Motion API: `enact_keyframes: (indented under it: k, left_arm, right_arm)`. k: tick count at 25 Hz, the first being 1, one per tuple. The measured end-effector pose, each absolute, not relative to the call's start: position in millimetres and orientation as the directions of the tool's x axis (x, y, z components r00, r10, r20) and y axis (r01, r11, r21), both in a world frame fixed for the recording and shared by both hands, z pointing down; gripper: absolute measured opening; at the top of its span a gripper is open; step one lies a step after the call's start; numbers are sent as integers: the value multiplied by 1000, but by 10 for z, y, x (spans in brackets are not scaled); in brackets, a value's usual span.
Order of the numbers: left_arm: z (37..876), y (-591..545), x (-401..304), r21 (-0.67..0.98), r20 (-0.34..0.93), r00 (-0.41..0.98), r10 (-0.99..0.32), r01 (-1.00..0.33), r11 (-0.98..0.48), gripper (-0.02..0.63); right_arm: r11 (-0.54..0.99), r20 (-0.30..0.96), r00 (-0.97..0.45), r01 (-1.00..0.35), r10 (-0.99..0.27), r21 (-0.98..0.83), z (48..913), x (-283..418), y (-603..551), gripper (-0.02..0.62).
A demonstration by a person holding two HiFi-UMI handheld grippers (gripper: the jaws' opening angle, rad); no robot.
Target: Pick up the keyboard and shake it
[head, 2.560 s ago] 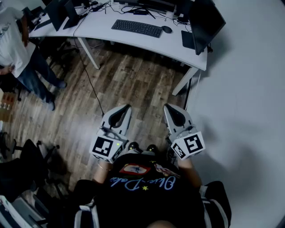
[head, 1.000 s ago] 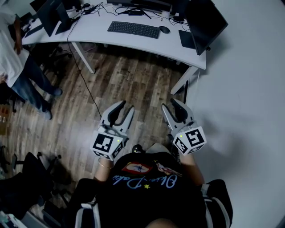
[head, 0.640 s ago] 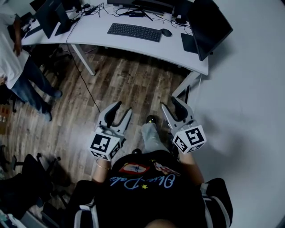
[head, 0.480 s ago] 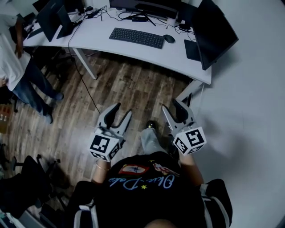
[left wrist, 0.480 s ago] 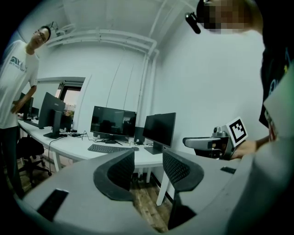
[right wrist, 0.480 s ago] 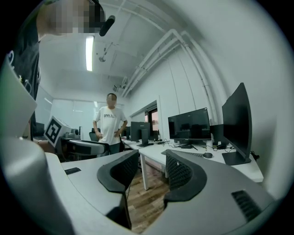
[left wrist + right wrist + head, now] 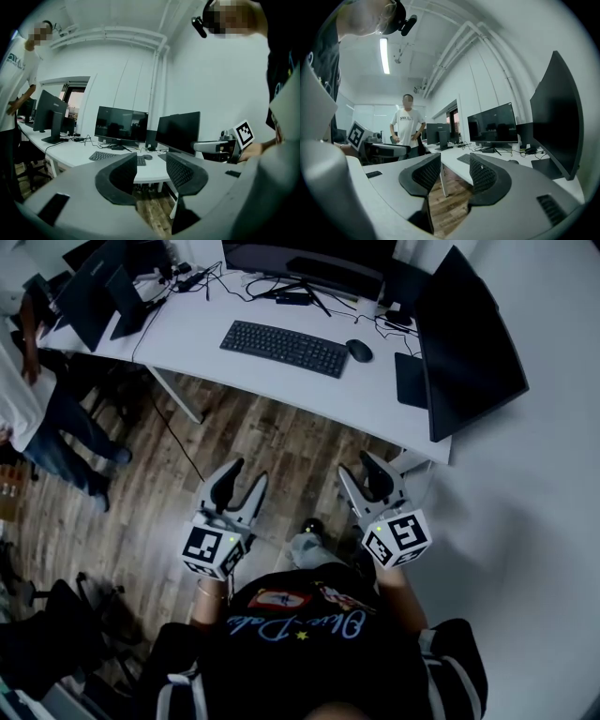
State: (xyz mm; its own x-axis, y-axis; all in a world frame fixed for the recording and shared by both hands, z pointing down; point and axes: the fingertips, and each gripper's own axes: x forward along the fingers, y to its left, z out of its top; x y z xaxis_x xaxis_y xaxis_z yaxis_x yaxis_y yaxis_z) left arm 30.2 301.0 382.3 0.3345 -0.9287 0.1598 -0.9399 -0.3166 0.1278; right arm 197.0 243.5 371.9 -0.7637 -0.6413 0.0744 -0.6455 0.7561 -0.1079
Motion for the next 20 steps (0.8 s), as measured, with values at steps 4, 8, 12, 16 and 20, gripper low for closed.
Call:
enact_keyframes:
  k: [4,8,12,16,20]
  left_arm:
    - [3763,2638,329,134,160,312,-936,-947,-293,173]
    - [3822,2380,376,131,156,305,-939,-949,-286,173]
    - [3804,2133,352,127,167,282,-945,-957,-263,176]
    - [3835,1917,253,108,173,272,-947,-961,-256,181]
    - [3869,1684,145,124,185,277,-943,-958,-257,181]
  right_arm:
    - [767,69,-777,-629,-626,-123,3715,2004,2058,161]
    - [774,66,-785,-618,-615,-141,3757,2062,1744,164]
    - [783,62,-796,-604,-602,-148,3777,2053,1475,169]
    - [784,64,-799,-600,-598,-160,3821,1993,1277,176]
    - [768,78,-787,-615,-612,-180,3874,1963,1076,178]
